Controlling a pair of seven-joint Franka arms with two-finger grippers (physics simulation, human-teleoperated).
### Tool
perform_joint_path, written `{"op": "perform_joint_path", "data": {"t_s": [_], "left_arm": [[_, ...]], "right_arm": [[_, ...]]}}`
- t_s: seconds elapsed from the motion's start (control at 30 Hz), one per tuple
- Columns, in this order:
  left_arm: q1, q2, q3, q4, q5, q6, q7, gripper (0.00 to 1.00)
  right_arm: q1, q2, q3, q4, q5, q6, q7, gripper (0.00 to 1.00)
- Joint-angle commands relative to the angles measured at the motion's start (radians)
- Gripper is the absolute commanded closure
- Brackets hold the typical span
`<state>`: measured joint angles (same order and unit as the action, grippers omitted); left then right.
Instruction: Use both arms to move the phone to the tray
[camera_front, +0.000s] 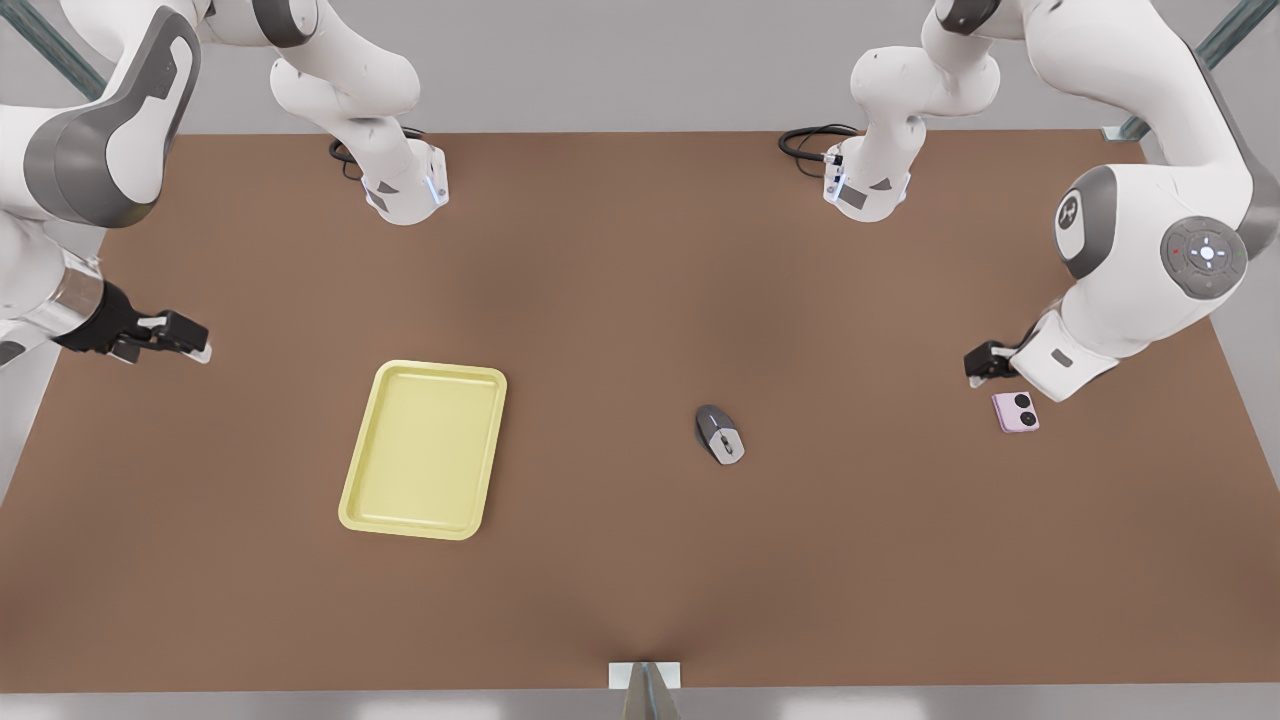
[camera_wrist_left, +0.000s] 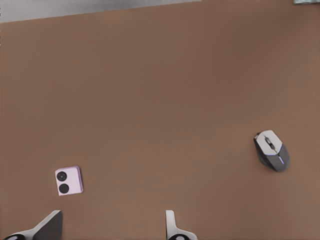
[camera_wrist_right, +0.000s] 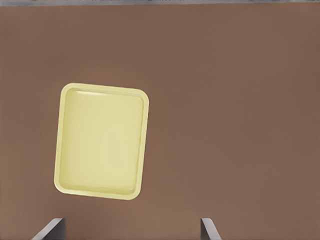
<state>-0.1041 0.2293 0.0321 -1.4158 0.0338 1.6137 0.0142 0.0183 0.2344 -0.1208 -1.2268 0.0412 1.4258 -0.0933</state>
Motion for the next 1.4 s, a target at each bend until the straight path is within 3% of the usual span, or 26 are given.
{"op": "perform_joint_path", "data": {"t_s": [0.0, 0.07, 0.13, 0.23, 0.43, 0.63, 0.83, 1.03, 1.37], "left_arm": [[0.001, -0.001, 0.000, -0.003, 0.003, 0.055, 0.043, 0.00], [0.003, 0.067, 0.055, -0.023, 0.003, 0.127, 0.046, 0.00], [0.006, 0.087, 0.138, -0.179, -0.018, 0.340, 0.167, 0.00], [0.017, 0.142, 0.278, -0.301, -0.204, 0.523, 0.482, 0.00], [0.052, 0.148, 0.316, -0.675, -0.241, 0.965, 0.791, 0.00], [0.060, 0.150, 0.387, -0.761, -0.235, 1.005, 0.877, 0.00], [0.075, 0.215, 0.382, -0.752, -0.252, 1.075, 0.911, 0.00], [0.072, 0.240, 0.376, -0.750, -0.525, 1.054, 0.899, 0.00], [0.060, 0.329, 0.364, -0.720, -0.532, 1.085, 0.905, 0.00]], "right_arm": [[0.000, -0.001, 0.000, 0.001, 0.002, 0.032, -0.049, 0.00], [0.000, -0.001, 0.000, 0.001, 0.000, 0.032, -0.049, 0.00], [0.000, -0.001, 0.000, 0.001, 0.002, 0.032, -0.049, 0.00], [0.000, -0.001, 0.000, 0.001, 0.000, 0.032, -0.049, 0.00], [0.000, -0.001, 0.000, 0.001, 0.002, 0.032, -0.049, 0.00], [0.000, -0.001, 0.000, 0.001, 0.002, 0.032, -0.049, 0.00], [0.000, -0.001, 0.000, 0.001, 0.002, 0.032, -0.049, 0.00], [0.000, 0.000, 0.000, 0.001, 0.002, 0.032, -0.049, 0.00], [0.000, -0.001, 0.000, 0.001, 0.002, 0.032, -0.049, 0.00]]}}
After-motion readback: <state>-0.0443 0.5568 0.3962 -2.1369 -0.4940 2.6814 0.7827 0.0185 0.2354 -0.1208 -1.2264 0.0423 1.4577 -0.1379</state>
